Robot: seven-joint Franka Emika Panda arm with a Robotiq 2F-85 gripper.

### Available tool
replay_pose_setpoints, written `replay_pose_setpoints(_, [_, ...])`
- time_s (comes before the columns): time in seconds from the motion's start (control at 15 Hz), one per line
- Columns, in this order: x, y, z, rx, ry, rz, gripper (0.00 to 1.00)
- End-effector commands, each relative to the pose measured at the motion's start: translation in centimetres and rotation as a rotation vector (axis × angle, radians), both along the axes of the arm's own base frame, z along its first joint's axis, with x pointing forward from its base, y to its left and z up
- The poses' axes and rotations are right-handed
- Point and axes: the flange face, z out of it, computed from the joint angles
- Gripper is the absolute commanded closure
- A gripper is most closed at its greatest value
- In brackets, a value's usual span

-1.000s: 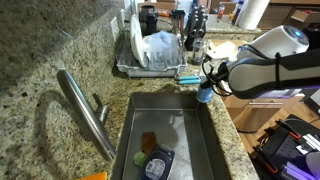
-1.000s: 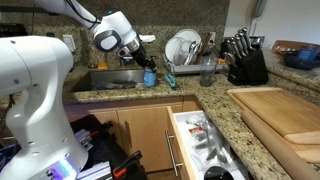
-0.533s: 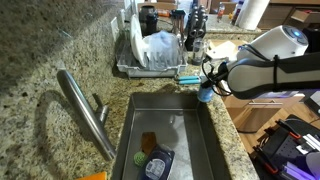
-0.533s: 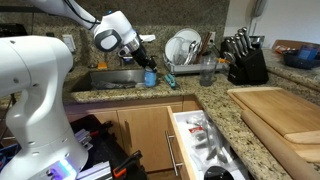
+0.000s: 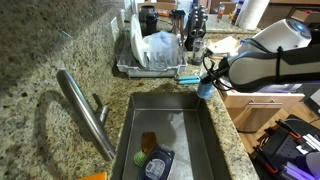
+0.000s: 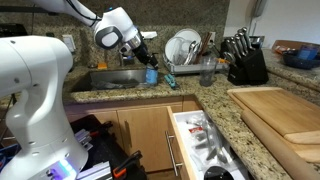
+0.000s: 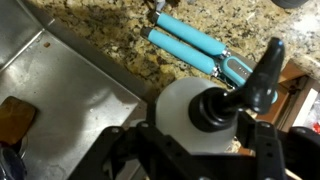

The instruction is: Put the soap bottle in front of the sink and the cup in front of the drawer

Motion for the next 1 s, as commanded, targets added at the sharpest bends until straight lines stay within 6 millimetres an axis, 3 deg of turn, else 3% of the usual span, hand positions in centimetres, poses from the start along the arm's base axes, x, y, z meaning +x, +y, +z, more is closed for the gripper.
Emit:
replay_pose_setpoints(0.0, [0.1, 0.5, 1.2, -0.012, -0.034, -0.002, 0.56])
replay_pose_setpoints(0.47, [0.7, -2.8, -2.4, -0.136, 0.070, -0.081, 0.56])
replay_pose_setpoints(0.67, [1.5, -3.6, -1.7, -0.153, 0.077, -0.100, 0.52])
replay_pose_setpoints(0.73, [1.9, -3.5, -1.4, -0.136, 0.068, -0.103, 0.17])
replay_pose_setpoints(0.93, [2.6, -2.2, -0.5, -0.088, 0.043, -0.080, 0.01])
